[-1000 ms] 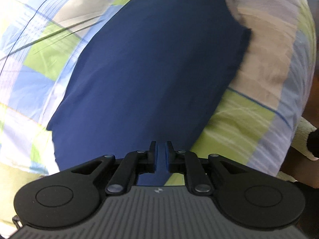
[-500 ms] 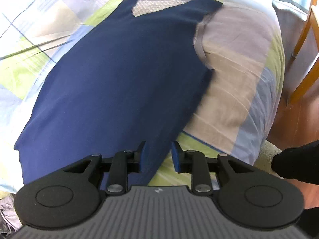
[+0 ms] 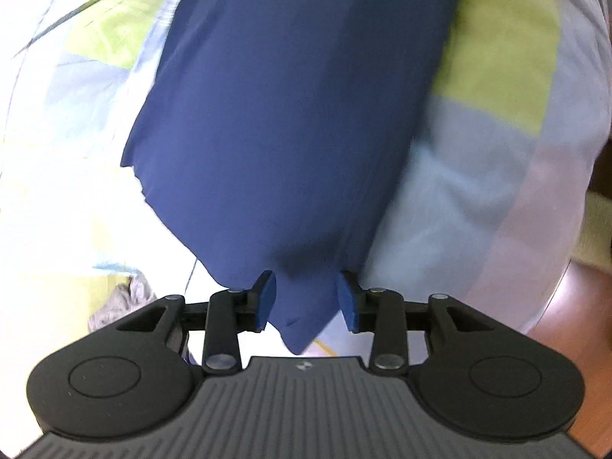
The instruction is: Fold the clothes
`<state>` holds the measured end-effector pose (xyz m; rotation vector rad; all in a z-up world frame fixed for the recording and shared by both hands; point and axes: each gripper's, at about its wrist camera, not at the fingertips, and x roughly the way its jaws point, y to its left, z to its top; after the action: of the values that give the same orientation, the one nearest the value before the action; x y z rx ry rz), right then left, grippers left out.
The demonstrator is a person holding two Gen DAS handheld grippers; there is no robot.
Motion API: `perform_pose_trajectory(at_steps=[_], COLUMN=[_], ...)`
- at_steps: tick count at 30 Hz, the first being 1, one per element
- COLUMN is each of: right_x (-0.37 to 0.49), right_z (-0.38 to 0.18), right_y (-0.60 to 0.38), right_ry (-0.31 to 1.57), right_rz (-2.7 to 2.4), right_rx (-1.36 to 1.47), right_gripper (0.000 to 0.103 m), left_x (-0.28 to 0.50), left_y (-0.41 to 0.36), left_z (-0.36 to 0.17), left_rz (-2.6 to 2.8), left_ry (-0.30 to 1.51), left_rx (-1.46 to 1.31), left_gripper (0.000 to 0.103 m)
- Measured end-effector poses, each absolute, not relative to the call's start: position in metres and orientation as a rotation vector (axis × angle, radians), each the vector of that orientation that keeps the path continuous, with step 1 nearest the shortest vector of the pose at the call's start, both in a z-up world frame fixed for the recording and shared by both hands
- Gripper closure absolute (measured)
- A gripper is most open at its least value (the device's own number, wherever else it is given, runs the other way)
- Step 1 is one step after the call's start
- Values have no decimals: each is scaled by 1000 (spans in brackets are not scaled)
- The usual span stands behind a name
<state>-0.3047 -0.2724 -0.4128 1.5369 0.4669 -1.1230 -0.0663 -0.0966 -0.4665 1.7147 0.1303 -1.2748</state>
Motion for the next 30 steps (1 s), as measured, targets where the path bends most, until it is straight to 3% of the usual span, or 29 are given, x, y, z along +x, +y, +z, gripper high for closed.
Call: perform_pose_trajectory(at_steps=[1, 2, 4, 7, 8, 9, 12, 18, 22, 23, 25, 26, 28, 30], right_x=[-301, -300, -297, -300, -301, -301, -301, -296, -316, -313, -302, -299, -293, -293], right_z=[-415, -416, -418, -424, -426, -428, -428, -405, -432, -422, -403, -399, -397, -405], right_y=[-271, -270, -269, -267, -267, -266, -264, -249, -251, -254, -261, -263, -265, -262], right_ry=[443, 421, 371, 303, 278, 248, 232, 383, 447, 416, 466, 479, 431, 373], right_rz=[-1166, -1191, -1249, -1340, -1357, -1369, -1380, -1404, -1448, -1406, -1340, -1321, -1285, -1278], right_rx=[1546, 1550, 1555, 1619, 1628, 1635, 1626, 1517, 1572, 1521, 1419, 1407, 1450, 1541], right_gripper=[58, 58, 60, 78, 92, 97, 99, 103, 103, 100, 67, 48, 49, 49], left_x=[-65, -64, -61, -56, -55, -54, -51, -49, -54, -53, -51, -51, -50, -49], left_y=[-94, -91, -87, -82, -81, -80, -81, -60, -55, -56, -59, -60, -62, -62], left_z=[-468, -469, -467, -459, -456, -454, -443, -448, -448, -438, -431, -431, -437, -448], left_rz=[-1296, -1318, -1335, -1347, -1351, -1358, -1403, -1425, -1370, -1344, -1330, -1331, -1342, -1366], left_ry=[118, 109, 136, 144, 144, 143, 198, 340, 213, 177, 120, 66, 3, -70], left_rx=[1722, 1728, 1708, 1652, 1642, 1637, 1608, 1624, 1638, 1601, 1587, 1600, 1632, 1676], left_gripper=[76, 103, 103, 103, 103, 103, 103, 103, 103, 99, 93, 82, 69, 69])
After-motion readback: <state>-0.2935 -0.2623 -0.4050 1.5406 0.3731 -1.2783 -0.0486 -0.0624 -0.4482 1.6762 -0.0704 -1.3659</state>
